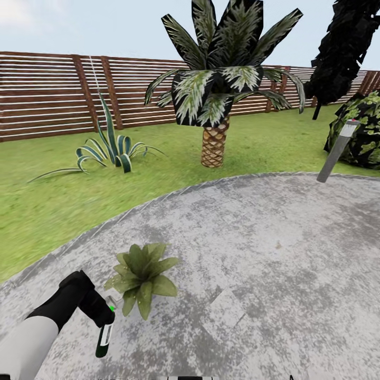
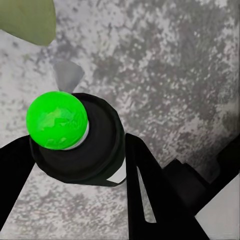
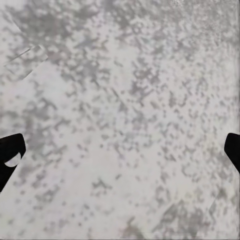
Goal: Pick up the pesticide atomizer in the garden and spray insectifuge to fully cover both potted plants in the garden.
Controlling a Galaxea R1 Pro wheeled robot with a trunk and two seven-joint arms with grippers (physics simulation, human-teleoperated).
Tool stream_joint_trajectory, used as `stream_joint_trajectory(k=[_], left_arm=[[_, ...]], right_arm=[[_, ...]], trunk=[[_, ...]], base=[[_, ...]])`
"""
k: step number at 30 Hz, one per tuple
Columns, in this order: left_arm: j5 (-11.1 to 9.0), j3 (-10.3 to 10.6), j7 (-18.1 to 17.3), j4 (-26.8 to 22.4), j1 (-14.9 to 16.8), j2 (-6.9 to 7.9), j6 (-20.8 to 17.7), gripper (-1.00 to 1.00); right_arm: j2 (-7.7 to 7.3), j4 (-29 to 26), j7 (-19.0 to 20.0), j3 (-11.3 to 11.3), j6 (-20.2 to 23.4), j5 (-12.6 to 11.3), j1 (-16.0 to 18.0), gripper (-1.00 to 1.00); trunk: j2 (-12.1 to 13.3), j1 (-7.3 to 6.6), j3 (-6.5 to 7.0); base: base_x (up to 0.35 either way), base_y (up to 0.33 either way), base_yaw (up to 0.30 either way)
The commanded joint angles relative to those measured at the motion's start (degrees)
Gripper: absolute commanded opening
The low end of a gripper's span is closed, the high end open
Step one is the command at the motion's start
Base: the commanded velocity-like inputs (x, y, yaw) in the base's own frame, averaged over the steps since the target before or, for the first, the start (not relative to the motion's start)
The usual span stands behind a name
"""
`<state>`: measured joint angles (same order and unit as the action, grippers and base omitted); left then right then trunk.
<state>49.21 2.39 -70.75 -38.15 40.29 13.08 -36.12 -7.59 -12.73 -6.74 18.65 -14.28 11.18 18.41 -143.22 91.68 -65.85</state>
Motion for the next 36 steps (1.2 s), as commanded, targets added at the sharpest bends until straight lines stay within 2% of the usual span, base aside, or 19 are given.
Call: stream_joint_trajectory(k=[1,5,9,14,18,20,23,26,28,29,31,33,36], left_arm=[[0.2,0.2,-0.1,-0.1,0.0,0.02,-0.6,-1.0],[0.2,0.1,0.3,0.0,-0.2,0.19,-0.6,-1.0],[0.1,0.0,2.7,0.7,-0.5,0.86,-0.6,-1.0],[-0.5,-0.3,4.2,1.0,-0.8,2.87,-0.5,-1.0],[-0.2,-4.7,4.4,1.0,-1.4,4.07,-0.5,-1.0],[0.0,-5.6,5.0,1.0,-2.2,4.3,-0.5,-1.0],[0.1,-5.7,5.2,1.0,-4.2,3.89,-0.5,-1.0],[-0.3,-5.9,5.4,1.0,-4.9,3.54,-0.5,-1.0],[-0.3,-6.0,6.3,1.1,-5.1,2.7,-0.5,-1.0],[-0.5,-6.0,7.8,1.5,-5.4,2.33,-0.4,-1.0],[-1.5,-6.0,13.7,4.1,-5.9,1.16,-0.2,-1.0],[-2.6,-6.1,17.9,5.0,-6.0,0.31,-0.1,-1.0],[-4.1,-6.1,20.4,5.4,-6.1,-1.07,0.0,-1.0]], right_arm=[[0.02,0.1,-0.1,0.3,-0.2,0.6,0.0,1.0],[0.04,0.1,-0.1,0.4,-0.2,0.6,0.0,1.0],[-0.08,0.1,0.0,0.4,-0.2,0.6,0.0,1.0],[-0.4,0.2,0.1,0.4,-0.2,0.6,0.0,1.0],[-0.27,0.1,0.1,0.4,-0.1,0.6,0.0,1.0],[-0.02,0.1,0.1,0.4,-0.1,0.6,0.0,1.0],[0.09,0.1,0.1,0.3,-0.1,0.6,0.0,1.0],[0.11,0.1,0.1,0.3,-0.1,0.6,0.0,1.0],[0.12,0.1,0.1,0.3,-0.1,0.6,0.0,1.0],[0.12,0.2,0.1,0.3,-0.1,0.6,0.0,1.0],[0.14,0.2,0.1,0.3,-0.1,0.6,0.0,1.0],[0.12,0.2,0.1,0.3,-0.1,0.6,0.0,1.0],[0.13,0.2,0.1,0.3,-0.1,0.6,0.0,1.0]], trunk=[[0.0,-0.01,-0.05],[0.0,-0.01,-0.05],[0.0,-0.01,-0.05],[0.0,-0.01,-0.05],[0.0,-0.01,-0.05],[0.0,-0.01,-0.05],[0.0,-0.01,-0.05],[0.0,-0.01,-0.05],[0.0,-0.01,-0.05],[0.0,-0.01,-0.05],[0.0,-0.01,-0.05],[0.0,-0.01,-0.05],[0.0,-0.01,-0.05]], base=[[0.091,-0.277,0.258],[0.124,-0.276,0.272],[0.138,-0.275,0.186],[0.155,-0.188,0.013],[0.029,-0.018,0.0],[0.004,-0.003,0.0],[0.001,0.0,0.069],[0.0,0.0,0.231],[0.0,0.0,0.27],[0.0,0.0,0.274],[0.0,0.0,0.276],[0.0,0.0,0.277],[0.0,0.0,0.277]])
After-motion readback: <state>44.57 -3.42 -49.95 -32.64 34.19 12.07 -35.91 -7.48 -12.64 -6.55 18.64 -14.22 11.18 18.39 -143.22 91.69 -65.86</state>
